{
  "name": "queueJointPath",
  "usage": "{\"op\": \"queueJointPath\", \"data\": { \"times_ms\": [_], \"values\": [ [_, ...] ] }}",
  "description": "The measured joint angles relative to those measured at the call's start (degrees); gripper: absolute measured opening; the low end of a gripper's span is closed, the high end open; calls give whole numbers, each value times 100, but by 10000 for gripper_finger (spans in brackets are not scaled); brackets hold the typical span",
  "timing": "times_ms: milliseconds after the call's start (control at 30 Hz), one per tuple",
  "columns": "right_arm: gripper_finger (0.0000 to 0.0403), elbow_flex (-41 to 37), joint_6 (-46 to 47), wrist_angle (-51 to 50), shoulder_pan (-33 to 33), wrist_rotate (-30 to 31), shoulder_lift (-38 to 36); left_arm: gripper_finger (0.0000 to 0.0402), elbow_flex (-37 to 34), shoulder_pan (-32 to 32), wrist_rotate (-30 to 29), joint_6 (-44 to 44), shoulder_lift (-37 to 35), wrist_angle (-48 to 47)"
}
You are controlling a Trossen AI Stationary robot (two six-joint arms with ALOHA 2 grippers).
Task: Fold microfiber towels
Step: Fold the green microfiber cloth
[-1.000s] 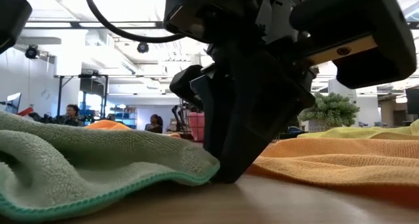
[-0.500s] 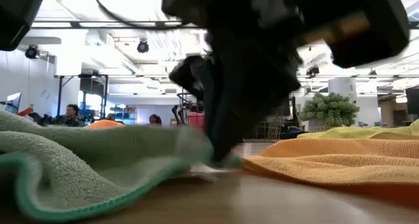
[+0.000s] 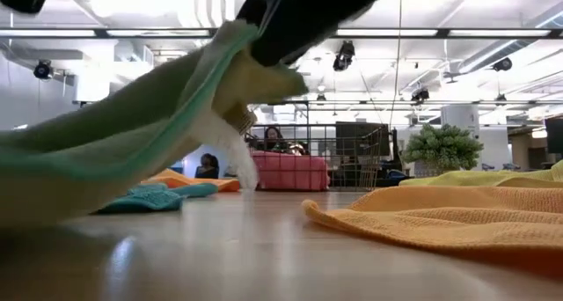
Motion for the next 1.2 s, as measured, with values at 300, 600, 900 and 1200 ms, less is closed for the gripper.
{"op": "queueJointPath", "data": {
  "times_ms": [300, 600, 900, 1200],
  "values": [
    [9, 149, 427, -262, 49, 420, -342, 0, 714, 2, 16, 691, -66, -520],
    [9, 804, 493, -935, 105, 860, -372, 0, 1483, 0, 17, 1022, -82, -1478],
    [8, 1576, 793, -1491, 130, 1307, -372, 0, 2032, -2, 16, 1160, -82, -2426],
    [8, 2320, 1117, -2131, 178, 1631, -372, 0, 2687, -2, -109, 1338, -145, -3647]
  ]
}}
